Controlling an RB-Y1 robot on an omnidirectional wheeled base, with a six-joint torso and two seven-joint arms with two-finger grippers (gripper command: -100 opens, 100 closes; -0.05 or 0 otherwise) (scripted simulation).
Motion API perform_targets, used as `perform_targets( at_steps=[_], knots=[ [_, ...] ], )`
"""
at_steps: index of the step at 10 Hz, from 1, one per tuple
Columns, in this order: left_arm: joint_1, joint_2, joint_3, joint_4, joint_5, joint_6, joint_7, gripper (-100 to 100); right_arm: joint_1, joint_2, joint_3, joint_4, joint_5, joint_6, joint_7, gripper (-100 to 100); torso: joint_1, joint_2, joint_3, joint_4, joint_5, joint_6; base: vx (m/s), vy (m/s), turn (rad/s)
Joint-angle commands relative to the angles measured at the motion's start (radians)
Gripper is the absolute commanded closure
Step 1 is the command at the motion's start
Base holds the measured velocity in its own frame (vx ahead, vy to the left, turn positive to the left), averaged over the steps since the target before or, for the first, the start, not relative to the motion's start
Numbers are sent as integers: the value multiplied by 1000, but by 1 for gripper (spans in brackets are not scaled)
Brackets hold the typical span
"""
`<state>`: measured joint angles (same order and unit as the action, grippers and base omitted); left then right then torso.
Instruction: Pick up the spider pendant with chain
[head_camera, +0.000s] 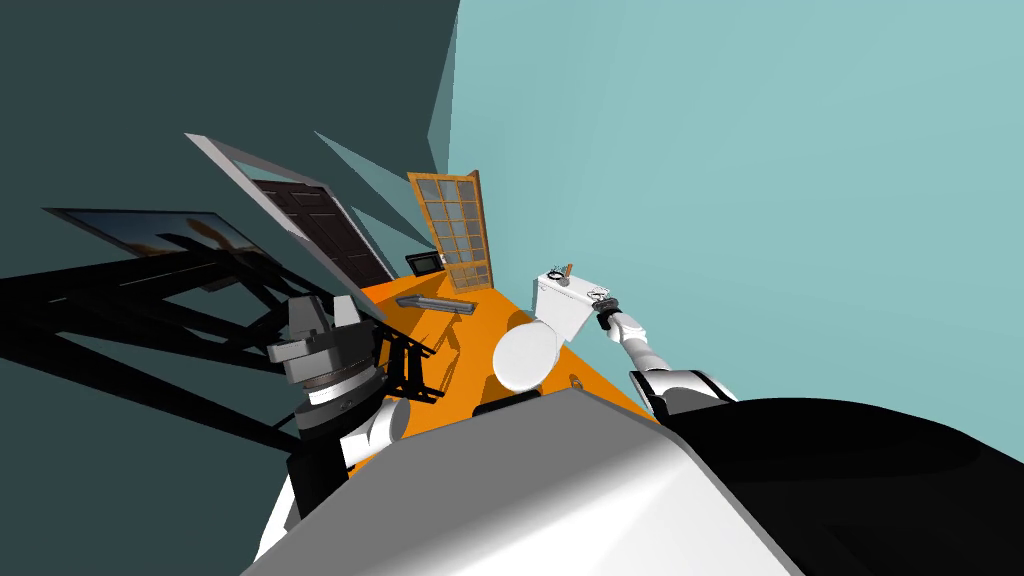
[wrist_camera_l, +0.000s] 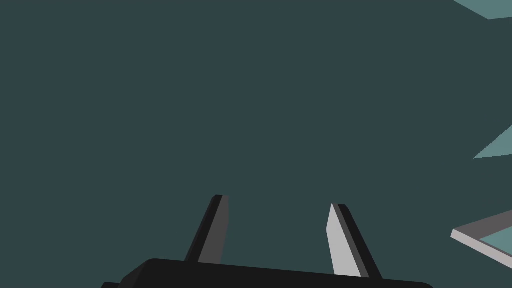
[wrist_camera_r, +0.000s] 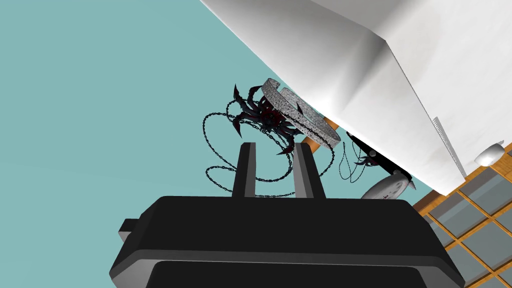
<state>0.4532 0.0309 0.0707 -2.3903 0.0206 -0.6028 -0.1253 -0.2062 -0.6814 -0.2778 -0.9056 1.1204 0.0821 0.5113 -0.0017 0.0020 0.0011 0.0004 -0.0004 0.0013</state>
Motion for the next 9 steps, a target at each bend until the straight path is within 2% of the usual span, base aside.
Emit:
perform_targets(
  at_steps=[1, 2, 3, 4, 6, 8, 9],
  knots=[
    [0, 0, 0, 0, 0, 0, 0, 0, -21, 12, 34, 0, -18, 21, 13, 100, 0, 0, 0, 0, 0, 0, -12, -25, -95],
    [0, 0, 0, 0, 0, 0, 0, 0, -51, 33, 61, 5, -24, 40, 29, 100, -1, 0, 0, 0, 0, 0, -44, -62, -197],
    [0, 0, 0, 0, 0, 0, 0, 0, -51, 33, 61, 5, -24, 40, 29, 100, -4, 2, 1, 0, -1, 1, -35, -50, -73],
    [0, 0, 0, 0, 0, 0, 0, 0, -82, 55, 89, 11, -30, 59, 46, 100, -3, 2, 1, 0, -1, 0, -18, -55, -123],
    [0, 0, 0, 0, 0, 0, 0, 0, -82, 55, 89, 11, -30, 59, 46, 100, -3, 2, 0, -1, -3, 1, -20, -20, -25],
    [0, 0, 0, 0, 0, 0, 0, 0, -142, 99, 143, 21, -41, 97, 79, 100, -3, 1, 0, -2, -3, 1, -28, -50, -166],
    [0, 0, 0, 0, 0, 0, 0, 0, -142, 99, 143, 21, -41, 97, 79, 100, -4, 2, 0, -2, -4, 0, -35, -48, -55]
  ],
)
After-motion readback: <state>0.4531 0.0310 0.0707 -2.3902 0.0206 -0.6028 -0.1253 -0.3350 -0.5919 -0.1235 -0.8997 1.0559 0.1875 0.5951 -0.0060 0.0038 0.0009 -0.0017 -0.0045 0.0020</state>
